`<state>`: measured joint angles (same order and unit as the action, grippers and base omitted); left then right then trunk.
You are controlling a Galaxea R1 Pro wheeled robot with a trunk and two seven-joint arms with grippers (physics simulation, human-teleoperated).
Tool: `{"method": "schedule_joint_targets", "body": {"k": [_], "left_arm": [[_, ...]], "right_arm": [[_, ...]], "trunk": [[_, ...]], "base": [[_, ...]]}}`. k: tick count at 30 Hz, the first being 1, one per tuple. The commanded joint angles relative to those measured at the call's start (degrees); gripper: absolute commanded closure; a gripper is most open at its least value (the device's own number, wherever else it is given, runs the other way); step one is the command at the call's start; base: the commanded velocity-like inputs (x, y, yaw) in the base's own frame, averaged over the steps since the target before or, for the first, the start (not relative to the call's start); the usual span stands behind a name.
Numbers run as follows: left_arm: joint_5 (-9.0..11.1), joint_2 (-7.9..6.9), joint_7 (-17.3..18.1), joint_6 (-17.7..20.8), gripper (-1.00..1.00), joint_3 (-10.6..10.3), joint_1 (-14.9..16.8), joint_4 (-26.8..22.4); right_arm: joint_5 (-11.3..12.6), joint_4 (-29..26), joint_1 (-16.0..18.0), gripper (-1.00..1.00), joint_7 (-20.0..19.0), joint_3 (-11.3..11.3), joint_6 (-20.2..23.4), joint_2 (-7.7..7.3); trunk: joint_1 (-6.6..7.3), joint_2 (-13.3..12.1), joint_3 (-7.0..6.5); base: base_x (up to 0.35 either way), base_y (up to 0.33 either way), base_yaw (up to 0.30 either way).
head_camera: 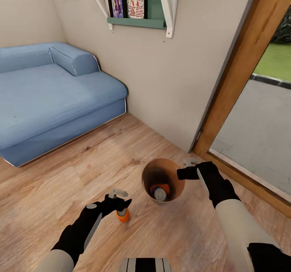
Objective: Put the three can of soda from the living room inside the tash can in the kitchen.
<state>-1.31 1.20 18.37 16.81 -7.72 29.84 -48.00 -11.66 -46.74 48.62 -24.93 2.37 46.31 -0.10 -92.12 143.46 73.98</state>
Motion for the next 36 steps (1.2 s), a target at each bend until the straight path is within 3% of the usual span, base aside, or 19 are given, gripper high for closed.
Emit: {"method": "schedule_joint_targets", "body": {"k": [1, 5, 7, 10, 15, 17, 23, 24, 29, 36], "left_arm": [[0.0, 0.04, 0.0, -0.1, -1.0, -0.5, 0.0, 0.1], [0.2, -0.03, 0.0, -0.2, -1.0, -0.9, 0.1, 0.2], [0.2, -0.1, 0.0, -0.3, -1.0, -1.0, 0.1, 0.0], [0.1, -0.19, 0.0, -0.3, -1.0, -1.1, 0.1, -0.2], [0.1, -0.31, 0.0, -0.5, -1.0, -1.1, 0.1, -0.3], [0.1, -0.46, 0.0, -2.6, -1.0, -0.9, 0.1, 0.0], [0.0, -0.57, 0.2, -4.7, -1.0, -0.8, 0.2, 0.9], [0.0, -0.58, 0.1, -5.4, -1.0, -0.8, 0.2, 2.8], [-0.1, -0.61, -1.6, -11.1, -1.0, -0.8, 0.6, 10.4], [0.0, -0.61, -3.4, -13.6, -1.0, -0.7, 0.7, 12.1]], "right_arm": [[1.3, -0.1, 0.0, 1.0, -0.4, 0.1, 0.8, -0.04], [1.2, -0.6, 0.1, 1.0, -0.4, -0.1, 3.8, 0.18], [1.2, -3.5, 0.2, 1.0, -0.4, -0.3, 9.0, 0.07], [1.2, -7.6, 0.5, 1.0, -0.4, -0.3, 13.6, -0.07], [1.4, -9.7, 4.5, 1.0, -0.5, -0.2, 13.7, -0.35], [1.4, -9.7, 6.3, 1.0, -0.6, -0.2, 13.7, -0.6], [1.5, -9.6, 7.9, 1.0, -0.7, 0.1, 13.7, -0.95], [1.5, -9.6, 8.1, 1.0, -0.7, 0.1, 13.7, -1.2], [1.5, -9.6, 8.5, 1.0, -0.8, 0.1, 13.7, -2.39], [1.5, -9.7, 8.5, 1.0, -0.8, -0.1, 13.7, -2.88]], "trunk": [[0.01, 0.0, -0.01], [0.01, 0.0, -0.01], [0.01, 0.0, -0.01], [0.01, 0.0, -0.01], [0.01, 0.0, -0.01], [0.01, 0.0, -0.01], [0.01, 0.0, 0.0], [0.01, 0.0, 0.04], [-0.12, 0.1, 1.48], [-0.3, 0.2, 3.62]], "base": [[0.002, 0.0, 0.0], [0.001, 0.0, 0.0], [0.0, 0.0, 0.0], [0.0, 0.0, 0.0], [0.0, 0.0, 0.0], [0.0, 0.0, 0.0], [0.0, 0.0, 0.0], [0.0, 0.0, 0.0], [0.0, 0.0, 0.0], [0.0, 0.0, 0.0]]}}
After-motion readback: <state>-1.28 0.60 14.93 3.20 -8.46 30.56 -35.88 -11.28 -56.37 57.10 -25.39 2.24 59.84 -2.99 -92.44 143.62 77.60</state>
